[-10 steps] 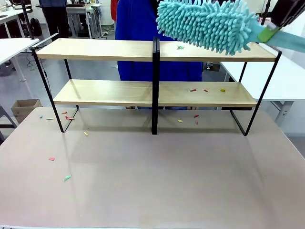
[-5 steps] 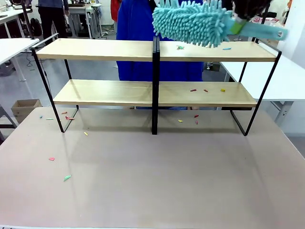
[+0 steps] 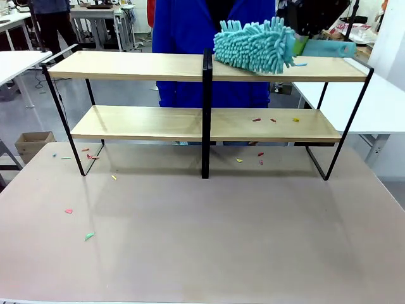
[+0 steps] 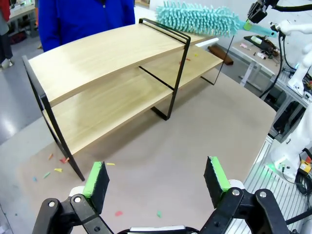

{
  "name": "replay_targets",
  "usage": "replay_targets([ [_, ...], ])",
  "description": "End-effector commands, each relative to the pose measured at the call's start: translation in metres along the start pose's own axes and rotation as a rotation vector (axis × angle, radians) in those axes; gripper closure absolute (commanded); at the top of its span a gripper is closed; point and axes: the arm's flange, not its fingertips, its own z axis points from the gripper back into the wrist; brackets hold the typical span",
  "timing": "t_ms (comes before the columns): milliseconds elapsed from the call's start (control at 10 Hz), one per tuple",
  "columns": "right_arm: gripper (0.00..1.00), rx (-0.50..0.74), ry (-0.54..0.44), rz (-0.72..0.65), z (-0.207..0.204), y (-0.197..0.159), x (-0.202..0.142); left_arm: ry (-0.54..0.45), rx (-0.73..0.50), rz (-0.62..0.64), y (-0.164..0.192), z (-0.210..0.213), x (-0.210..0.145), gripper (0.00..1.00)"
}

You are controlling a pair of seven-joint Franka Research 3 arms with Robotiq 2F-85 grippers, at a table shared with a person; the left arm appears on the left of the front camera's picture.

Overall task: Clean the shelves.
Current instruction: Clean another randomly selected level of the Shelf with the Duster.

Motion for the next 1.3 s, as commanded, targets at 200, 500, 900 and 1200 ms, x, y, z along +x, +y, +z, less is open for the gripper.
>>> replay_targets([
  [200, 0.88, -0.145, 0.044, -0.297, 0.005, -0.022, -0.048, 0.003, 0.000, 0.000, 0.000, 0.000, 0.000, 0.00],
  [500, 0.88, -0.235, 0.119, -0.588, 0.012, -0.068, -0.084, 0.003, 0.000, 0.000, 0.000, 0.000, 0.000, 0.00],
  [900, 0.88, -0.287, -0.023, -0.678, 0.026, -0.096, -0.098, 0.003, 0.000, 0.000, 0.000, 0.000, 0.000, 0.00],
  [1200, 0.88, -0.233, -0.130, -0.524, 0.033, -0.085, -0.099, 0.003, 0.000, 0.000, 0.000, 0.000, 0.000, 0.00],
])
